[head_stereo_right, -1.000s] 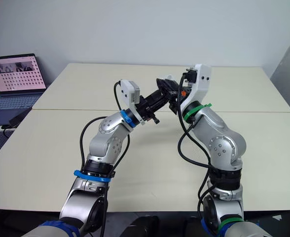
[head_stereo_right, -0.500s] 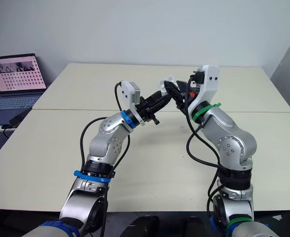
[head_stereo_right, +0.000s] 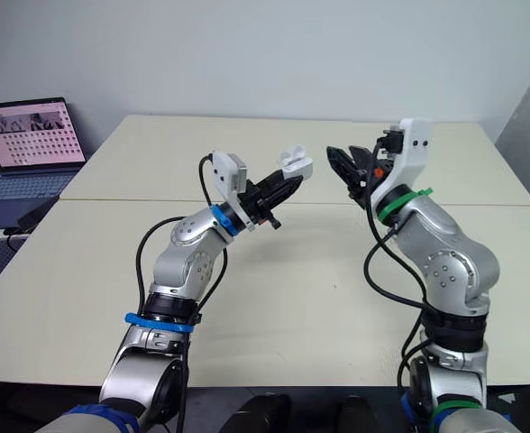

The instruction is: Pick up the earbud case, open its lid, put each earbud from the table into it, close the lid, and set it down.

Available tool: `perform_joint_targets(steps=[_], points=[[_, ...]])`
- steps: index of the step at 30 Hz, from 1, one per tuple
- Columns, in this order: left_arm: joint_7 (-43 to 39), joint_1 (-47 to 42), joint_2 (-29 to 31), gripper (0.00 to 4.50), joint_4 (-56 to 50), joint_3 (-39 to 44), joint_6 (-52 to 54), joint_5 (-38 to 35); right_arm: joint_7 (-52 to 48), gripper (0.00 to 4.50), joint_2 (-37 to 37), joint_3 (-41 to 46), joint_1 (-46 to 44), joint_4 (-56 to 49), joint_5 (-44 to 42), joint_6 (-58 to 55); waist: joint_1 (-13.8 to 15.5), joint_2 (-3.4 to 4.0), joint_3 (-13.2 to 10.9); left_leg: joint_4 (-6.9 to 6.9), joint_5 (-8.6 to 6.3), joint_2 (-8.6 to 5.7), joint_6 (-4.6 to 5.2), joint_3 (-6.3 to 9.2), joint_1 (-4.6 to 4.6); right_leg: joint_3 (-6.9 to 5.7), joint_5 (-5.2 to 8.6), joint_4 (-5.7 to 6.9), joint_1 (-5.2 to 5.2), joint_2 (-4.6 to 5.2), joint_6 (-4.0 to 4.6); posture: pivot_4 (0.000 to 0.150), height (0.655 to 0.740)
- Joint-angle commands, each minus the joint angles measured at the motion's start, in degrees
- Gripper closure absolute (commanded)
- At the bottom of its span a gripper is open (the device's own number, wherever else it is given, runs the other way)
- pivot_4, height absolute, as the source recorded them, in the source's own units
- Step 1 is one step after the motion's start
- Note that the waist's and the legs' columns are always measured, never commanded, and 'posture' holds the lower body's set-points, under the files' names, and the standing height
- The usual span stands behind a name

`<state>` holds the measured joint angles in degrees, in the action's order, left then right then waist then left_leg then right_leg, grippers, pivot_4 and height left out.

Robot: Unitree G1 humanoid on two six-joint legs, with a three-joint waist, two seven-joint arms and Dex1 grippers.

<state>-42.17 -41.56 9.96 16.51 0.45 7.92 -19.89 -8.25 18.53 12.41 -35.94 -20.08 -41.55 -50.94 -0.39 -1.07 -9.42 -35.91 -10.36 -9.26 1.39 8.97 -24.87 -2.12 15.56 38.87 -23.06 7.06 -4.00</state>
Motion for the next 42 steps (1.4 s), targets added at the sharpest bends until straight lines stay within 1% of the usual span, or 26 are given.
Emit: perform_joint_targets(steps=[1, 6, 8, 11, 16, 22, 25, 29, 41, 42], points=[[-0.3, -0.4, 0.9, 3.77, -1.4, 0.8, -1.2, -0.1, -2.3, 2.07, 3.4, 1.5, 1.9, -2.2, -0.1, -0.1, 0.0, 0.0, 0.0, 0.0, 0.0, 0.0, 0.0, 0.0, -0.01, 0.0, 0.0, 0.0, 0.06, 0.0, 0.0, 0.15, 0.74], [-0.7, 1.9, 3.2, 3.77, -3.1, 1.3, -0.3, -0.4, -5.6, 2.07, 12.0, 3.0, 9.0, -1.5, 1.7, -1.0, 0.2, 0.0, 0.0, -0.01, -0.01, 0.0, 0.01, -0.01, -0.01, -0.01, 0.01, -0.06, 0.22, 0.01, -0.01, 0.15, 0.74], [-0.7, 2.5, 4.0, 3.77, -3.4, 1.4, -0.2, -0.6, -6.5, 2.07, 14.1, 3.3, 11.2, -0.6, 3.0, -0.3, 0.2, -0.01, 0.0, 0.0, -0.01, 0.0, 0.01, -0.01, -0.01, -0.02, 0.01, -0.06, 0.22, 0.01, -0.01, 0.15, 0.74], [-0.6, 3.3, 4.7, 3.77, -3.7, 1.5, -0.2, -0.6, -6.7, 2.07, 15.8, 3.7, 13.4, 1.3, 5.7, 1.3, 0.2, -0.01, 0.0, 0.0, -0.01, 0.03, 0.02, -0.01, -0.01, -0.03, 0.01, -0.05, 0.22, 0.01, -0.02, 0.15, 0.74], [0.0, 4.1, 5.0, 3.77, -4.5, 1.6, 0.1, -0.6, -3.9, 2.07, 16.3, 2.9, 14.7, 7.5, 13.3, 5.2, 0.3, -0.01, 0.0, -0.01, -0.01, 0.02, 0.02, -0.03, -0.01, -0.03, 0.01, -0.1, 0.27, 0.02, -0.02, 0.15, 0.74], [0.7, 4.6, 4.8, 3.77, -5.7, 1.4, 0.8, -0.7, -3.0, 2.07, 13.9, 0.5, 13.0, 18.8, 20.6, 11.8, 0.2, -0.01, 0.0, -0.01, 0.0, 0.02, 0.01, -0.03, 0.0, -0.04, 0.01, -0.1, 0.31, 0.02, -0.02, 0.15, 0.74], [1.0, 4.7, 4.7, 3.77, -6.3, 1.4, 1.1, -0.7, -1.5, 2.07, 11.1, 1.0, 11.7, 22.9, 22.0, 13.8, 0.2, -0.01, 0.0, -0.01, 0.0, 0.02, 0.01, -0.02, 0.0, -0.04, 0.01, -0.1, 0.32, 0.02, -0.01, 0.15, 0.74], [1.2, 5.1, 4.8, 3.77, -7.0, 1.6, 1.5, -0.6, 0.9, 2.07, 7.7, 1.5, 11.1, 26.0, 23.9, 15.6, 0.2, -0.01, 0.0, -0.01, 0.01, 0.02, -0.01, -0.03, 0.0, -0.03, 0.01, -0.1, 0.31, 0.02, -0.01, 0.15, 0.74], [1.4, 4.8, 4.9, 3.77, -7.5, 1.6, 2.0, -0.6, 4.8, 2.07, 3.3, 1.3, 9.8, 31.4, 27.7, 19.3, 0.2, 0.0, 0.0, -0.02, 0.01, 0.02, -0.01, -0.03, 0.0, -0.02, 0.01, -0.08, 0.31, 0.01, -0.01, 0.15, 0.74], [1.3, 4.6, 4.9, 3.77, -7.3, 1.6, 2.0, -0.6, 5.0, 2.23, 3.3, 1.4, 9.7, 31.9, 27.9, 19.9, 0.2, 0.0, 0.0, -0.02, 0.01, 0.01, -0.02, -0.03, 0.0, -0.02, 0.01, -0.08, 0.31, 0.01, -0.01, 0.15, 0.74]])
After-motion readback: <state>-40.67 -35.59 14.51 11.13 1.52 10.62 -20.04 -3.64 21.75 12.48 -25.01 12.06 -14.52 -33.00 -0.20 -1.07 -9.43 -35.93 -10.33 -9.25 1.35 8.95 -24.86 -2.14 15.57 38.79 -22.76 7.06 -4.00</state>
